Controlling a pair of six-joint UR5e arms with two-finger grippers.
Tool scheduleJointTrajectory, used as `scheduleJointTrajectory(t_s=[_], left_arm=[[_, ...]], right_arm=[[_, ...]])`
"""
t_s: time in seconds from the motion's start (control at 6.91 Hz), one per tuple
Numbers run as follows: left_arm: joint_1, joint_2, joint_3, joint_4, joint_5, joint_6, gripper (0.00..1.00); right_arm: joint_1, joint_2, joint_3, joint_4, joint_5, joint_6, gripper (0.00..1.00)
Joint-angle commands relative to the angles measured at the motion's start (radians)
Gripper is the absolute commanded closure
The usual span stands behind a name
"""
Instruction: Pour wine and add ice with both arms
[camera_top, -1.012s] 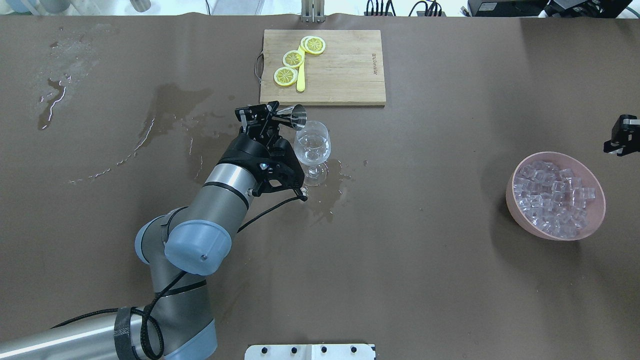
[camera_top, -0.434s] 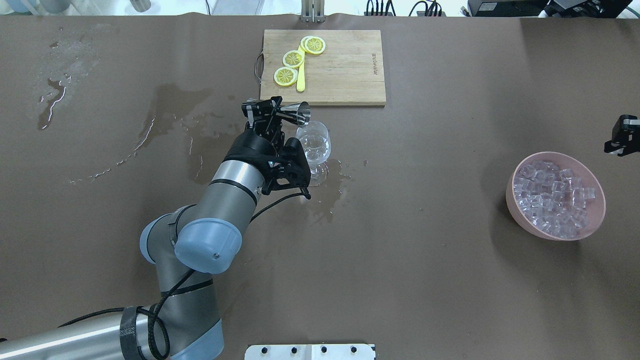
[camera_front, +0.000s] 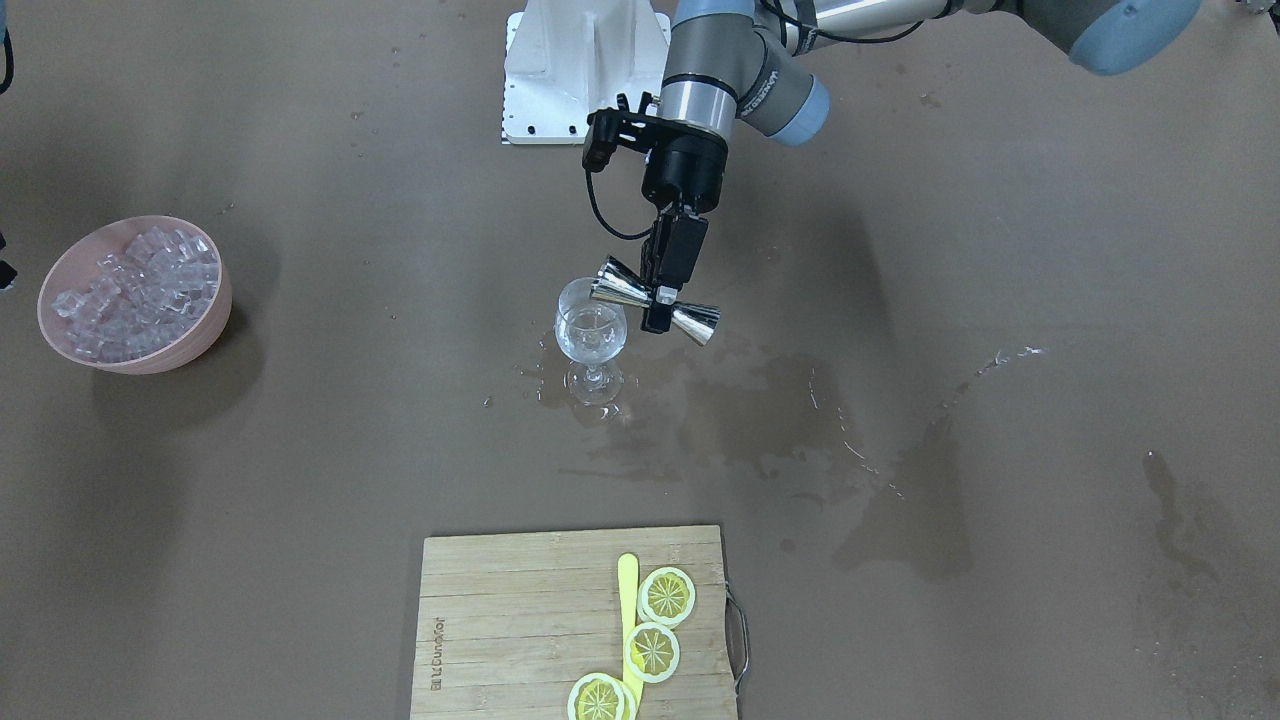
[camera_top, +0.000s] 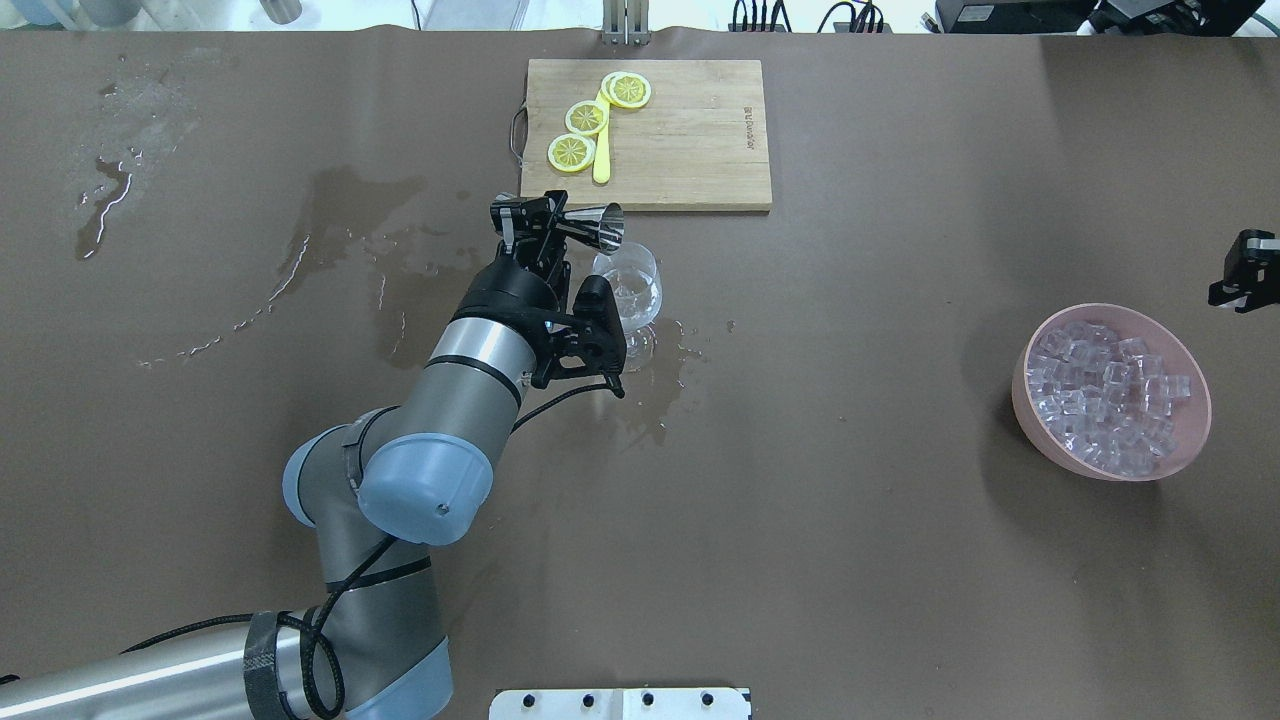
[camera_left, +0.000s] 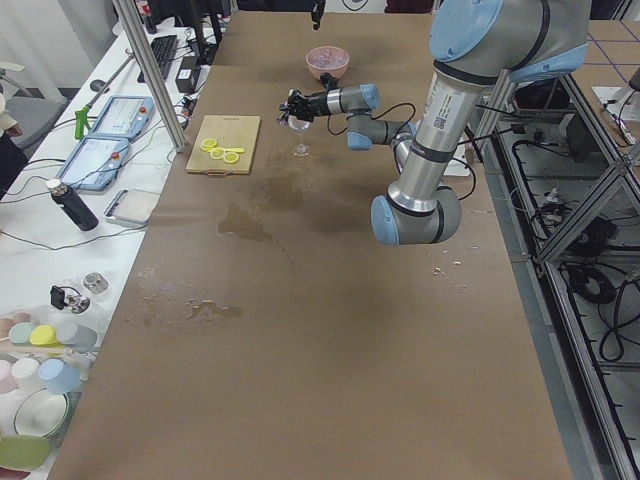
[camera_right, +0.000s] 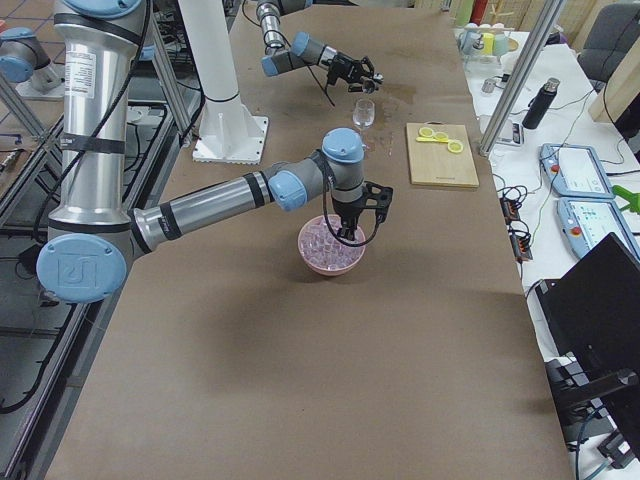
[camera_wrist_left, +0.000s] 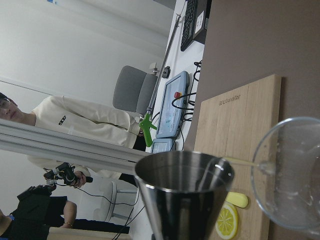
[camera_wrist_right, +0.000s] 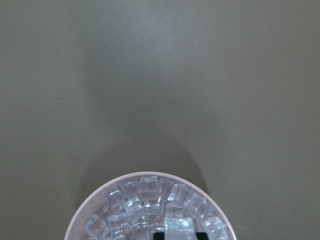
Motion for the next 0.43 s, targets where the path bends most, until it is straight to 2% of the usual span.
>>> scheduleJointTrajectory(t_s=[0.0,0.29], left_arm=[[0.0,0.001,0.0,0.003,0.013,0.028,1.0],[0.0,-0.001,0.0,0.005,0.034,0.06,1.0]], right_arm=[[0.001,-0.002,0.003,0.0,0.0,0.0,0.88],[0.0,-0.002,0.004,0.0,0.0,0.0,0.88]])
